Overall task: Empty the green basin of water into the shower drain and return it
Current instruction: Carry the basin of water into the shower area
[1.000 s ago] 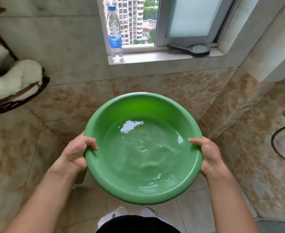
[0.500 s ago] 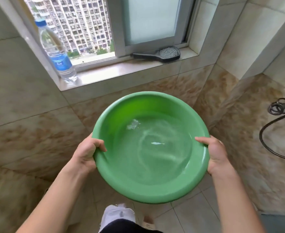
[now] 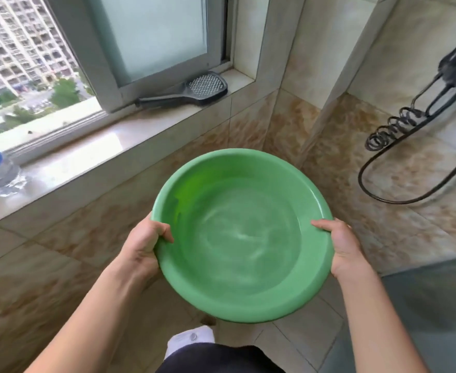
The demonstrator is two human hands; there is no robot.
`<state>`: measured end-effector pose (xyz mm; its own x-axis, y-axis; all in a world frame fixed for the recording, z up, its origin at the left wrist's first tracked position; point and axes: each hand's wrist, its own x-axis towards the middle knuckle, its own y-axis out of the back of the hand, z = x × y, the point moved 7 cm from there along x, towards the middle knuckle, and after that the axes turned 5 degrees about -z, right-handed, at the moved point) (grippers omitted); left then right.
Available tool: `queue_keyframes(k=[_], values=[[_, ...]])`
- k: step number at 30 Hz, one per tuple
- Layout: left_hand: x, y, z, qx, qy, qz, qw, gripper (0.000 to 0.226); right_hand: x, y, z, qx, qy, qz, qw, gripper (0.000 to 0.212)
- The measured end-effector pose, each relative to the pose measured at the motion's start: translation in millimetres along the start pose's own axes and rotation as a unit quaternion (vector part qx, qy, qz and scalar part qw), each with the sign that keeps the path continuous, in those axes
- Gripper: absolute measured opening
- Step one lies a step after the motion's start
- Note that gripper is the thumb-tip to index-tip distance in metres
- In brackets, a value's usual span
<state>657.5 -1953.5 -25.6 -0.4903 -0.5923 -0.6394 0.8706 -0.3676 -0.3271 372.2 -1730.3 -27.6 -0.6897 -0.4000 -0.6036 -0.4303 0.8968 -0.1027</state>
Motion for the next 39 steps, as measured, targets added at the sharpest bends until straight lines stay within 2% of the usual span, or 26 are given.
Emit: queue_keyframes(k=[5,10,17,31,39], values=[[35,-7,10,0.032,0.017,-0.038,0.999,0.072,4,7,15,0.009,-0.009,0.062,0.998,0.045],[62,-26,7,0.064,0.052,-0.073,0.994,0.07,8,27,21,0.02,-0.009,0.118,0.993,0.029],[84,-53,-1,0.094,0.066,-0.068,0.991,0.069,25,60,26,0.019,-0.006,0.153,0.988,0.014],[96,-124,-87,0.12,0.073,0.02,0.99,0.071,96,162,33,-0.002,-0.041,0.119,0.992,0.016],[134,-176,-148,0.138,0.07,0.066,0.986,0.065,148,227,39,-0.019,-0.034,0.148,0.988,0.012]])
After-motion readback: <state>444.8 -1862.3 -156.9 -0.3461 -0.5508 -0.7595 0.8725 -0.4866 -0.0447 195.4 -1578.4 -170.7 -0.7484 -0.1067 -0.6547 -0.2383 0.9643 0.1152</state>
